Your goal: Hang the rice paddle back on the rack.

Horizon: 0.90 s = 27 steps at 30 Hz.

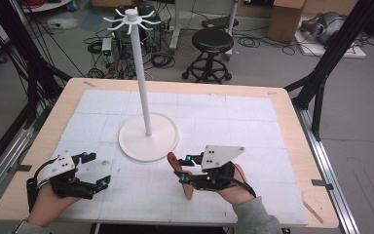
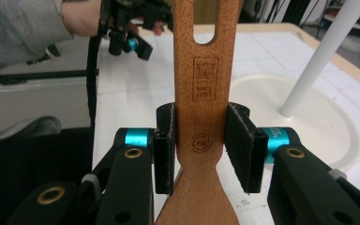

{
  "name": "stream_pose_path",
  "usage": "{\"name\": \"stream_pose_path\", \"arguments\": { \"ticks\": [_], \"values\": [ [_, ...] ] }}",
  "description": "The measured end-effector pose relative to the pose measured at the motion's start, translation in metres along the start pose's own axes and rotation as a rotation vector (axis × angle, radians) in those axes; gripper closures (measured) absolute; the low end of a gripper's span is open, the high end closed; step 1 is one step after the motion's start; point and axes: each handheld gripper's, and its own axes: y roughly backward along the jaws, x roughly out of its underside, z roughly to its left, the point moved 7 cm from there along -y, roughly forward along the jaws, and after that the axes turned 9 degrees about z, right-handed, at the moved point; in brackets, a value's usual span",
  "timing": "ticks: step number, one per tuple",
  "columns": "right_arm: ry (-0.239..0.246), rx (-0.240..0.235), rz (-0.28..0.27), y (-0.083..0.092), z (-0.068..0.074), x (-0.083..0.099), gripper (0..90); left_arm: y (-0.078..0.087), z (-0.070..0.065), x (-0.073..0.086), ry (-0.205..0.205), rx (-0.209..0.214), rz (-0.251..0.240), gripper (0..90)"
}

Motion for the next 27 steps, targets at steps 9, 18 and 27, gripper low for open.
{"name": "stream_pose_path", "arguments": {
  "ticks": [9,18,27],
  "values": [
    [-0.017,-0.003,-0.076,0.016,-0.003,-0.006,64.6,0.0,0.0,0.0,0.0,0.0,0.0,1.8],
    [-0.049,-0.017,-0.168,0.035,-0.009,-0.01,64.6,-0.001,0.0,0.0,-0.003,0.002,0.004,1.8],
    [-0.077,-0.003,-0.213,0.047,-0.016,-0.008,64.6,-0.001,0.0,0.0,-0.003,0.002,0.005,1.8]
  ]
}}
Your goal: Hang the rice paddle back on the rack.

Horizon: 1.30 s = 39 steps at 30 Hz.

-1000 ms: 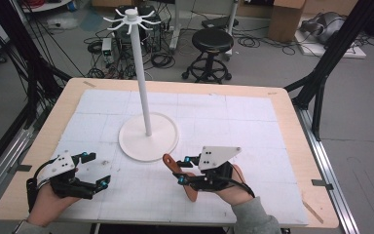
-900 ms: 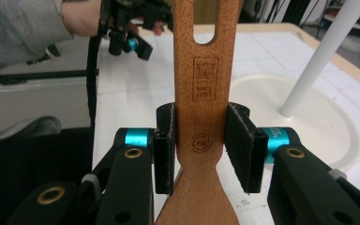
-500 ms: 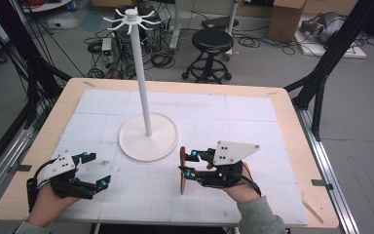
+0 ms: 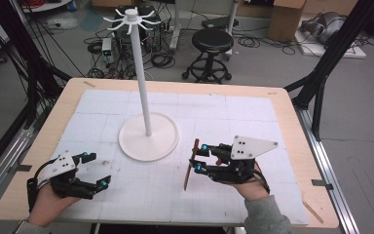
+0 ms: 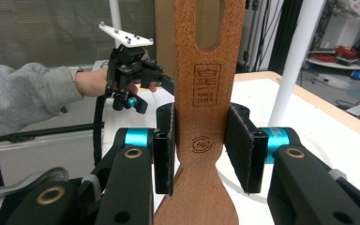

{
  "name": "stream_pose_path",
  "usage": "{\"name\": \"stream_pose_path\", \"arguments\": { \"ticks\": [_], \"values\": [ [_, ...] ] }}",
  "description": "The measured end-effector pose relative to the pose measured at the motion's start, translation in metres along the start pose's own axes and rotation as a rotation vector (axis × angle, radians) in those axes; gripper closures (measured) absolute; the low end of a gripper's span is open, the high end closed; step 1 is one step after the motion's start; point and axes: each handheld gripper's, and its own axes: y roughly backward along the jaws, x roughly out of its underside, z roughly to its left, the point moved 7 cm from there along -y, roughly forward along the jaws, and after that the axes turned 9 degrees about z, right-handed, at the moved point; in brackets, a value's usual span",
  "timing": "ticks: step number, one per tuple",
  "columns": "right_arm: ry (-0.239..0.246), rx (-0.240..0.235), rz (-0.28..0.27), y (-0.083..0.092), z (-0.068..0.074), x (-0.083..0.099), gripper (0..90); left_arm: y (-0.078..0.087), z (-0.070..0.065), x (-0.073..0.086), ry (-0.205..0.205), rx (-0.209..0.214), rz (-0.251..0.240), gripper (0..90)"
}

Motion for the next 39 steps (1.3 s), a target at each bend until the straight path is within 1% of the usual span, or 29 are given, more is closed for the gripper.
{"name": "stream_pose_path", "arguments": {
  "ticks": [3,7,9,11,13,17,20,22,25,27,30,33,35,37,39],
  "values": [
    [-0.004,0.006,-0.009,0.003,-0.001,-0.001,64.6,0.0,0.0,0.0,0.001,0.0,0.001,1.8],
    [-0.032,0.005,-0.013,0.004,-0.003,0.0,64.6,0.0,0.0,0.0,0.0,-0.002,0.002,1.8],
    [-0.03,0.013,-0.02,0.004,-0.004,0.0,64.6,0.0,0.0,0.0,0.001,-0.001,-0.001,1.8],
    [-0.033,0.011,-0.027,0.005,-0.004,-0.001,64.6,0.0,0.0,0.0,0.0,-0.002,0.0,1.8],
    [-0.026,0.015,-0.025,0.005,-0.005,-0.001,64.6,0.0,0.0,0.0,0.0,0.0,0.001,1.8],
    [-0.027,0.01,-0.018,0.004,-0.005,0.0,64.6,0.0,-0.001,-0.001,0.0,0.003,-0.005,1.8],
    [-0.026,0.021,-0.017,0.004,-0.007,-0.001,64.6,0.0,-0.002,-0.001,0.0,0.005,-0.006,1.8],
    [-0.025,0.029,-0.021,0.004,-0.008,-0.003,64.6,0.0,-0.004,-0.002,0.009,0.017,-0.013,1.8],
    [-0.023,0.037,-0.028,0.004,-0.009,-0.005,64.6,-0.002,-0.006,-0.005,0.004,0.025,-0.021,1.8],
    [-0.025,0.039,-0.023,0.003,-0.011,-0.007,64.6,-0.003,-0.007,-0.004,0.004,0.029,-0.017,1.8],
    [-0.031,0.04,-0.039,0.002,-0.015,-0.011,64.6,-0.004,-0.006,-0.003,0.004,0.028,-0.013,1.8],
    [-0.04,0.02,-0.044,0.001,-0.021,-0.013,64.6,-0.004,-0.007,-0.004,0.003,0.03,-0.019,1.8],
    [-0.051,0.015,-0.05,0.002,-0.027,-0.016,64.6,-0.005,-0.007,-0.004,0.004,0.031,-0.016,1.8],
    [-0.047,0.03,-0.052,0.005,-0.034,-0.019,64.6,-0.005,-0.007,-0.003,0.002,0.028,-0.012,1.8],
    [-0.055,0.049,-0.05,0.007,-0.041,-0.023,64.6,-0.005,-0.007,-0.003,0.002,0.028,-0.012,1.8]
  ]
}}
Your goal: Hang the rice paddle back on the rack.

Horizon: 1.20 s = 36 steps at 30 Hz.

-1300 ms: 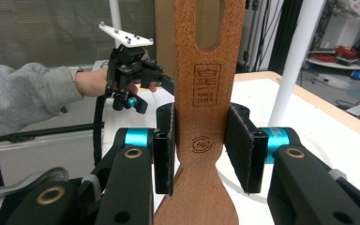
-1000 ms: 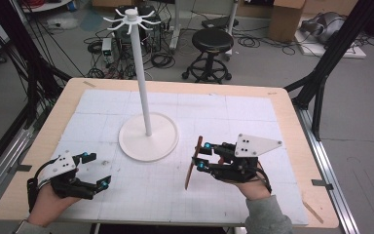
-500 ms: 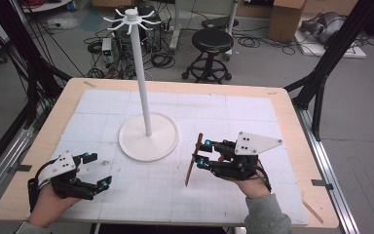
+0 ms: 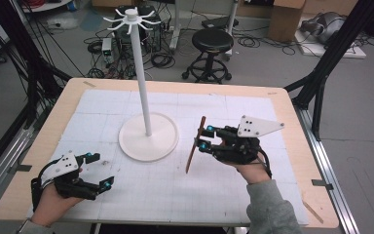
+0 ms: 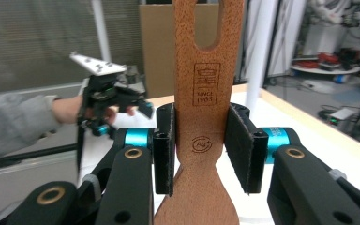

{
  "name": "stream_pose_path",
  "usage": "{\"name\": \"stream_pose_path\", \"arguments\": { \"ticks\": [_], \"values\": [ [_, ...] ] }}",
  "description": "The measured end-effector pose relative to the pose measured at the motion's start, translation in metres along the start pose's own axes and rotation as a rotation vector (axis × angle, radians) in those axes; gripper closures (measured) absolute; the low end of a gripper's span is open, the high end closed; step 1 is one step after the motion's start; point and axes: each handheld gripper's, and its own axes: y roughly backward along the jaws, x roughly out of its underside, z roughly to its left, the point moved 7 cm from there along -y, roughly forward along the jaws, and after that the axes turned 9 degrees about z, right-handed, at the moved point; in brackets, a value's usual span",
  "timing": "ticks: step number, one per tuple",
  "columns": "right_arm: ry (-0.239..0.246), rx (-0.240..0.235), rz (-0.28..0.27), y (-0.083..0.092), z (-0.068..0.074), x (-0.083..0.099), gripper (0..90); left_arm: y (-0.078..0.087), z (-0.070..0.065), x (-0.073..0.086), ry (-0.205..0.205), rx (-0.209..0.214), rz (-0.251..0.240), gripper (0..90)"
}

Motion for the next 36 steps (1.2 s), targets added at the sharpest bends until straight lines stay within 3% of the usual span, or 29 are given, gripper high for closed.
{"name": "stream_pose_path", "arguments": {
  "ticks": [6,19,24,26,36],
  "values": [
    [0.025,0.103,0.012,0.006,-0.019,-0.012,64.6,0.002,0.0,-0.001,0.01,0.002,-0.011,1.8],
    [0.049,0.08,0.022,0.008,-0.033,-0.049,64.6,0.004,0.002,0.001,0.016,-0.003,-0.009,1.8],
    [0.046,0.079,0.051,0.003,-0.036,-0.062,64.6,0.005,0.002,-0.001,0.015,0.004,-0.018,1.8],
    [0.055,0.099,0.072,-0.001,-0.038,-0.066,64.6,0.005,0.002,-0.001,0.013,0.006,-0.019,1.8],
    [0.05,0.102,0.098,-0.016,-0.043,-0.09,64.6,0.005,0.002,0.0,0.014,0.007,-0.019,1.8]
  ]
}}
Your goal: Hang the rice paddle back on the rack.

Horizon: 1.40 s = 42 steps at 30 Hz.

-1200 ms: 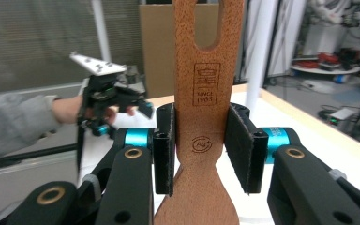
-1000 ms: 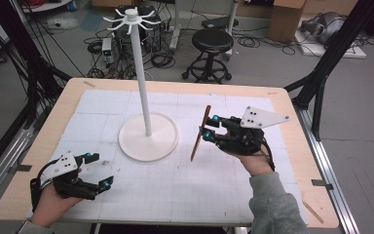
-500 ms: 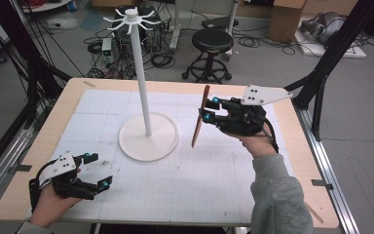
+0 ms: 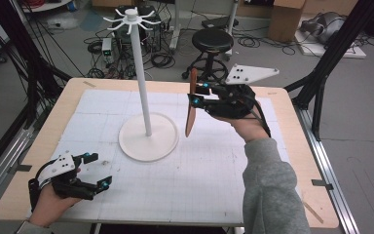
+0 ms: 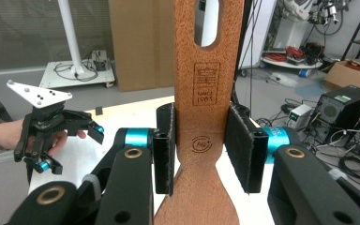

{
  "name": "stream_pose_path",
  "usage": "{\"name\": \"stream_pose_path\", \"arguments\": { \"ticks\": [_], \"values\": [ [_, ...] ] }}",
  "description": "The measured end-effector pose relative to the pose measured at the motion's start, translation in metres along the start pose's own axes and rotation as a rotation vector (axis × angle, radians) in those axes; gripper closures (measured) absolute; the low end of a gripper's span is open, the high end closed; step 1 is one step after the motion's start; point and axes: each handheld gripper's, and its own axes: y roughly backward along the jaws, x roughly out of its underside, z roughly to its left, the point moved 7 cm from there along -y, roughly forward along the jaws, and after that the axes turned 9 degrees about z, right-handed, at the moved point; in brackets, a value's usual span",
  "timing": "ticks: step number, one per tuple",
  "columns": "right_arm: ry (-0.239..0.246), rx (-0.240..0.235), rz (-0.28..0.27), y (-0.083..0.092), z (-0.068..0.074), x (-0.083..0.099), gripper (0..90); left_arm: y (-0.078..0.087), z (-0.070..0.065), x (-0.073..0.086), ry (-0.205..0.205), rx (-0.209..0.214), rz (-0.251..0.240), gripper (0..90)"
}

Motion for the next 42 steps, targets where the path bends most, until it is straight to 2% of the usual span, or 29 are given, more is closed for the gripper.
{"name": "stream_pose_path", "arguments": {
  "ticks": [5,20,34,42],
  "values": [
    [0.008,0.004,0.014,-0.007,-0.002,-0.01,64.6,0.001,0.001,0.0,0.003,-0.002,-0.004,1.8],
    [-0.012,0.034,0.036,-0.023,-0.009,-0.041,64.6,0.006,0.002,0.002,0.011,-0.01,-0.013,1.8],
    [-0.003,0.046,0.003,-0.03,-0.02,-0.058,64.6,0.01,0.002,0.006,0.015,-0.016,-0.003,1.8],
    [-0.001,0.055,-0.013,-0.033,-0.025,-0.073,64.6,0.011,0.002,0.005,0.018,-0.015,-0.015,1.8]
  ]
}}
